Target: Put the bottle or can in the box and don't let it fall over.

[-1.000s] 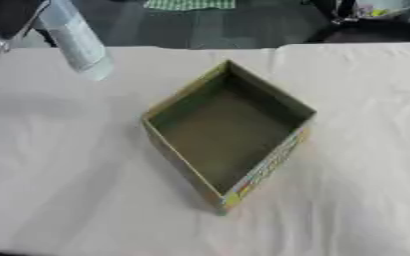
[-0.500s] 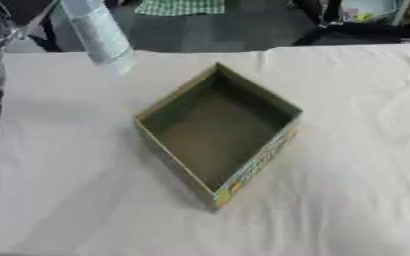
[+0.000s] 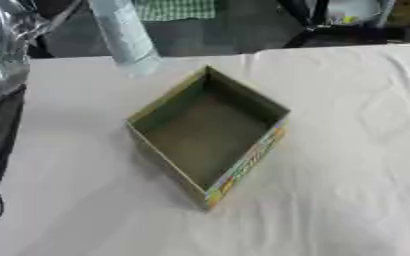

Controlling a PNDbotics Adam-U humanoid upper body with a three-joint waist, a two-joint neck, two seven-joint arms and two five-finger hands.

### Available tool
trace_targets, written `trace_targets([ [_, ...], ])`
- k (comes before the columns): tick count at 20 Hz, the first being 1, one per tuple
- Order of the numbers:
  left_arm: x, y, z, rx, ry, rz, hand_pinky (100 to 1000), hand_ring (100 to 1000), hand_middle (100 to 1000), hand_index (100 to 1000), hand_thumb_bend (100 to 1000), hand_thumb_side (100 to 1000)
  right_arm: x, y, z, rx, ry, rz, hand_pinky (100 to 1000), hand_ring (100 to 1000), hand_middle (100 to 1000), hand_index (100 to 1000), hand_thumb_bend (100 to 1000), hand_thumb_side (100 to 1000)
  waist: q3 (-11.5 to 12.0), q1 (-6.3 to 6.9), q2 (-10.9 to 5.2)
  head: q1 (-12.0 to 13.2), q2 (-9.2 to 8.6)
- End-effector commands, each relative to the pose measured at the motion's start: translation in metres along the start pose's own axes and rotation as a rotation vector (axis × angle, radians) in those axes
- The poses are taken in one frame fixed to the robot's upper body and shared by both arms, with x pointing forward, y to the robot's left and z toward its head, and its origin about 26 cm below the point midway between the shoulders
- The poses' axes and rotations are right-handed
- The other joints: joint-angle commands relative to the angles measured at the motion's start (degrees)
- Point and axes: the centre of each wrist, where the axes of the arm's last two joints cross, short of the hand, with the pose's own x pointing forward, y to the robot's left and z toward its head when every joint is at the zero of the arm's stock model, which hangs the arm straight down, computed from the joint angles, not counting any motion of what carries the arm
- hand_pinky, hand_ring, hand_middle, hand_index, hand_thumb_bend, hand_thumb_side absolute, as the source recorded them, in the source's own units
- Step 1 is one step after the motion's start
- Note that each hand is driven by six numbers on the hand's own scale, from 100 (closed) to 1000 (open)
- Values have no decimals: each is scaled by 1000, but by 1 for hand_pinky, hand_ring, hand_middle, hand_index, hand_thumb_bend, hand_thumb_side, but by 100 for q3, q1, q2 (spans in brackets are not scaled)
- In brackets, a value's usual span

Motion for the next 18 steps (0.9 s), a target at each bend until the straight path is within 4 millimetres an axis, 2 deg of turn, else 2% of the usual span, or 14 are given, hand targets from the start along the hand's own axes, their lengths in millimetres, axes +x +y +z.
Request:
trace_targets([
  [1, -4, -14, -4, -48, 21, -6, 675, 387, 288, 1000, 643, 711, 9, -5, -7, -25, -25, -8, 807, 739, 731, 886, 100, 763, -57, -38, -116, -1, 127],
  [7, -15, -21, -7, -72, 54, -16, 676, 388, 289, 1000, 640, 715, 9, -1, -10, -35, -15, -35, 805, 737, 729, 886, 100, 766, -225, -59, -112, 208, 250],
  [18, -36, -9, -15, -49, 122, -50, 690, 389, 289, 1000, 635, 739, 12, 1, -13, -53, -12, -70, 804, 735, 727, 886, 100, 774, -475, -75, -18, 352, 43],
])
